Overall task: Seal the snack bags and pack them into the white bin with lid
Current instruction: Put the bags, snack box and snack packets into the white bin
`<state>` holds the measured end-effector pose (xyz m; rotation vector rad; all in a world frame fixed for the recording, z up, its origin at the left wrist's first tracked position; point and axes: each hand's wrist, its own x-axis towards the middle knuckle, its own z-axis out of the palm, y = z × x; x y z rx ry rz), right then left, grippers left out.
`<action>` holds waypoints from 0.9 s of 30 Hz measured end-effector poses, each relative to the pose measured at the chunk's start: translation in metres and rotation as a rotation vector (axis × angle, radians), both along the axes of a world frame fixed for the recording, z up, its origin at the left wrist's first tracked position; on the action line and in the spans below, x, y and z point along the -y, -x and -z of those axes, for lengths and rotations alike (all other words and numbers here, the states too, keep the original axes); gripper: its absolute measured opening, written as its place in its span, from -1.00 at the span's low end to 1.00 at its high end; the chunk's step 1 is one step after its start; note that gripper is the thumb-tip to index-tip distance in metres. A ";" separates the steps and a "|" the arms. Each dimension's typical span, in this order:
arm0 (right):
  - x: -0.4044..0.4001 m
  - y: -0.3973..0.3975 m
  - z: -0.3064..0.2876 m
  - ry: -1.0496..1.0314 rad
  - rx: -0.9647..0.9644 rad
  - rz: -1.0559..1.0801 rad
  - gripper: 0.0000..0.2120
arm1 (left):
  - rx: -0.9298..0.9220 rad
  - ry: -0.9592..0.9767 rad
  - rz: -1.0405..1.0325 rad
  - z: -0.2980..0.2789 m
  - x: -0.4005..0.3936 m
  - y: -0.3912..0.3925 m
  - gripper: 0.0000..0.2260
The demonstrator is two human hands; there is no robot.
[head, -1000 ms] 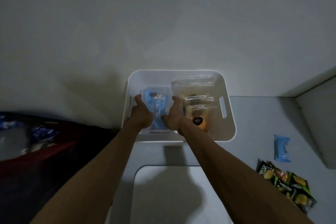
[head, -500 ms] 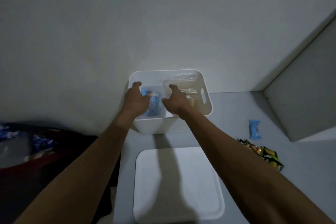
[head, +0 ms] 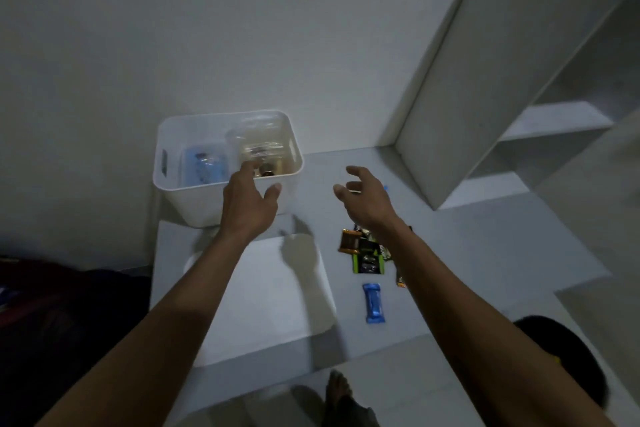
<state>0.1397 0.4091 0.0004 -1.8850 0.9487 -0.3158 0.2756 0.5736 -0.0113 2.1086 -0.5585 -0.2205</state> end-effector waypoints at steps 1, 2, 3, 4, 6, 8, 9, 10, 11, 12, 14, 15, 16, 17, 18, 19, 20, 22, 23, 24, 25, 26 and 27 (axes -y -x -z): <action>0.013 0.019 0.005 -0.003 0.006 0.032 -0.51 | -0.014 -0.007 0.020 0.007 0.009 0.016 -0.54; 0.026 0.038 0.010 -0.002 0.001 0.063 -0.52 | -0.033 -0.015 0.039 0.015 0.018 0.032 -0.53; 0.039 0.056 0.017 0.004 -0.002 0.091 -0.53 | -0.049 -0.020 0.055 0.024 0.027 0.048 -0.51; 0.052 0.073 0.023 0.009 -0.018 0.116 -0.53 | -0.060 -0.023 0.069 0.033 0.036 0.064 -0.50; 0.077 0.104 0.037 0.027 -0.045 0.150 -0.53 | -0.057 -0.024 0.089 0.049 0.055 0.098 -0.48; 0.101 0.130 0.056 0.092 -0.082 0.155 -0.51 | -0.050 -0.052 0.087 0.068 0.074 0.132 -0.47; 0.112 0.141 0.068 0.135 -0.105 0.139 -0.49 | -0.058 -0.082 0.072 0.077 0.083 0.151 -0.45; 0.121 0.151 0.081 0.167 -0.132 0.116 -0.47 | -0.066 -0.110 0.058 0.089 0.091 0.168 -0.44; 0.128 0.161 0.095 0.187 -0.150 0.093 -0.44 | -0.053 -0.125 0.054 0.103 0.099 0.185 -0.44; 0.132 0.168 0.110 0.191 -0.169 0.072 -0.41 | -0.032 -0.134 0.053 0.118 0.107 0.201 -0.44; 0.134 0.180 0.140 0.204 -0.190 0.032 -0.37 | -0.029 -0.200 0.024 0.146 0.124 0.228 -0.42; 0.133 0.183 0.155 0.221 -0.203 0.014 -0.35 | -0.043 -0.258 -0.006 0.157 0.131 0.240 -0.40; 0.131 0.185 0.168 0.241 -0.223 -0.007 -0.34 | -0.042 -0.305 -0.034 0.167 0.136 0.251 -0.38; 0.128 0.185 0.180 0.261 -0.235 -0.032 -0.33 | -0.035 -0.339 -0.058 0.175 0.141 0.259 -0.36; 0.125 0.185 0.190 0.277 -0.239 -0.057 -0.33 | -0.034 -0.367 -0.082 0.183 0.144 0.266 -0.37; 0.123 0.183 0.200 0.284 -0.240 -0.077 -0.31 | -0.036 -0.395 -0.103 0.190 0.148 0.269 -0.37; 0.120 0.179 0.208 0.284 -0.247 -0.093 -0.29 | -0.032 -0.421 -0.116 0.199 0.151 0.271 -0.37; 0.116 0.173 0.223 0.293 -0.261 -0.102 -0.27 | -0.020 -0.476 -0.129 0.216 0.157 0.271 -0.37; 0.115 0.169 0.230 0.310 -0.263 -0.094 -0.27 | -0.007 -0.502 -0.130 0.224 0.159 0.270 -0.37; 0.115 0.165 0.236 0.322 -0.267 -0.087 -0.27 | 0.009 -0.521 -0.134 0.232 0.160 0.269 -0.36; 0.116 0.162 0.242 0.331 -0.274 -0.087 -0.28 | 0.021 -0.531 -0.135 0.239 0.162 0.267 -0.37; 0.119 0.158 0.246 0.342 -0.277 -0.087 -0.30 | 0.034 -0.533 -0.138 0.244 0.162 0.264 -0.38; 0.123 0.152 0.250 0.358 -0.274 -0.089 -0.31 | 0.051 -0.534 -0.142 0.249 0.164 0.258 -0.40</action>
